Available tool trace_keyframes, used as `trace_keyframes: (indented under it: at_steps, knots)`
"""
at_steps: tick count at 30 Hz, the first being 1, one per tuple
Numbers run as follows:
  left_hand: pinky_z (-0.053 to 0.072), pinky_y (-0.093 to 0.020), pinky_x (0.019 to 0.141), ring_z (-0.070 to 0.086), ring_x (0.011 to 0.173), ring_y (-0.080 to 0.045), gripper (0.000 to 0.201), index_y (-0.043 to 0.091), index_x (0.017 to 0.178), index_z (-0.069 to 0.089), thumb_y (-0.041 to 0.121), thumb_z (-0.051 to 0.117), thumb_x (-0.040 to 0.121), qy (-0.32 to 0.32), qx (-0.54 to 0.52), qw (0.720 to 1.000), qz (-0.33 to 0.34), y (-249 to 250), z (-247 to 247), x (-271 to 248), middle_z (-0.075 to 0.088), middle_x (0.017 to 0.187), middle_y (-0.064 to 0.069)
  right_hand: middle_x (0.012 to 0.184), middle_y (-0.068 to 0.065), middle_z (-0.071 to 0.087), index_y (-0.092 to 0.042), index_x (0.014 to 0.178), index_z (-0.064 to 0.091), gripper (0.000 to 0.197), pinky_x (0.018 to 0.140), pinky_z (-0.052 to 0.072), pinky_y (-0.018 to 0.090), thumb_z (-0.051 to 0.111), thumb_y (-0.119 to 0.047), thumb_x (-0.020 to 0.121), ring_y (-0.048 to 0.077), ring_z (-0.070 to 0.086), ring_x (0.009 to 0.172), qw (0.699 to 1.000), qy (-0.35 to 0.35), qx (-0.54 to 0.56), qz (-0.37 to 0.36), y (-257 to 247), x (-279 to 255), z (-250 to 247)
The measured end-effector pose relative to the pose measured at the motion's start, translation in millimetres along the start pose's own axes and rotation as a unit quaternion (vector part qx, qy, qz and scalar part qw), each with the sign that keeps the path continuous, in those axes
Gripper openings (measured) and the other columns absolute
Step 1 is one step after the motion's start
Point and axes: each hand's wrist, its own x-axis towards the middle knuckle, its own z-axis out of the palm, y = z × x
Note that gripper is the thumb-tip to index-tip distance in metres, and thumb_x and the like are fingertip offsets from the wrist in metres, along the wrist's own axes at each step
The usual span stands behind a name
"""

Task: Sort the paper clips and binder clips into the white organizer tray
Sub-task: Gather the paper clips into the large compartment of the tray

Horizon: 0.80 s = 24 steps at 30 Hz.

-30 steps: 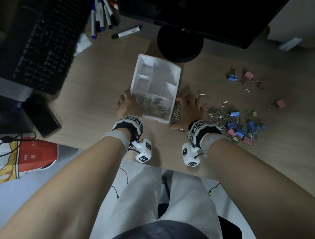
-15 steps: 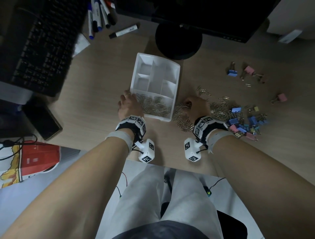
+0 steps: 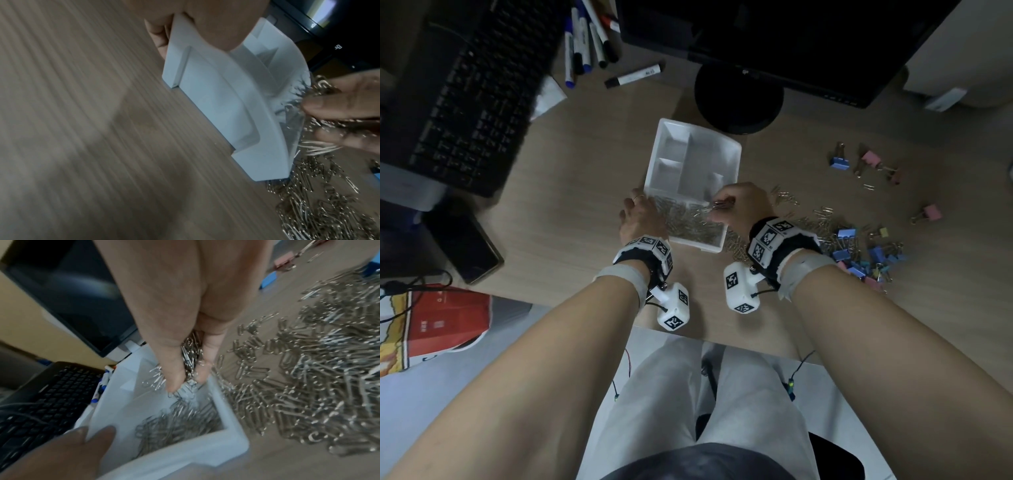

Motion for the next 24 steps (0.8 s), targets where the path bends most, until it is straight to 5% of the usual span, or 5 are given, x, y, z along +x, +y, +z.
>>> trace_keyframes:
  at_steps: [8, 11, 14, 19, 24]
  knots:
    - [0.037, -0.042, 0.106, 0.041, 0.128, -0.033, 0.046, 0.005, 0.143, 0.025, 0.015, 0.037, 0.101, 0.020, 0.027, 0.999, 0.015, 0, 1, -4, 0.042, 0.140, -0.014, 0.095, -0.005, 0.077, -0.017, 0.099, 0.079, 0.015, 0.083, 0.060, 0.031, 0.075, -0.023, 0.086, 0.006, 0.072, 0.085, 0.997, 0.012, 0.073, -0.022, -11, -4, 16]
    - [0.035, -0.043, 0.108, 0.039, 0.130, -0.033, 0.047, 0.005, 0.144, 0.023, 0.014, 0.037, 0.101, 0.013, 0.020, 1.000, 0.012, 1, 0, -5, 0.040, 0.142, -0.015, 0.104, -0.004, 0.075, -0.028, 0.105, 0.073, 0.020, 0.086, 0.057, 0.035, 0.057, -0.031, 0.094, 0.015, 0.069, 0.094, 0.993, 0.082, -0.001, 0.081, 20, -7, -2]
    - [0.036, -0.044, 0.105, 0.041, 0.127, -0.034, 0.042, 0.006, 0.142, 0.028, 0.018, 0.034, 0.102, 0.026, 0.018, 0.999, 0.018, 0, 1, -5, 0.042, 0.140, -0.014, 0.130, 0.006, 0.060, -0.028, 0.128, 0.058, 0.035, 0.093, 0.047, 0.039, 0.051, -0.025, 0.094, 0.031, 0.049, 0.124, 0.978, 0.064, -0.117, 0.160, 52, -11, -13]
    - [0.037, -0.045, 0.103, 0.041, 0.127, -0.034, 0.042, 0.007, 0.141, 0.029, 0.019, 0.034, 0.101, 0.026, 0.015, 1.000, 0.007, 1, 1, -4, 0.042, 0.139, -0.013, 0.165, 0.000, 0.016, -0.023, 0.152, 0.033, 0.061, 0.117, 0.029, 0.053, 0.052, -0.023, 0.094, 0.028, 0.008, 0.152, 0.985, -0.010, -0.154, 0.083, 56, -3, 4]
    - [0.037, -0.045, 0.103, 0.042, 0.126, -0.034, 0.040, 0.007, 0.139, 0.031, 0.021, 0.034, 0.102, 0.034, 0.014, 0.999, 0.012, -2, 2, -4, 0.044, 0.137, -0.012, 0.152, 0.003, 0.041, -0.024, 0.133, 0.054, 0.040, 0.105, 0.044, 0.050, 0.056, -0.027, 0.093, 0.031, 0.032, 0.141, 0.981, 0.014, -0.190, 0.041, 40, -1, 12]
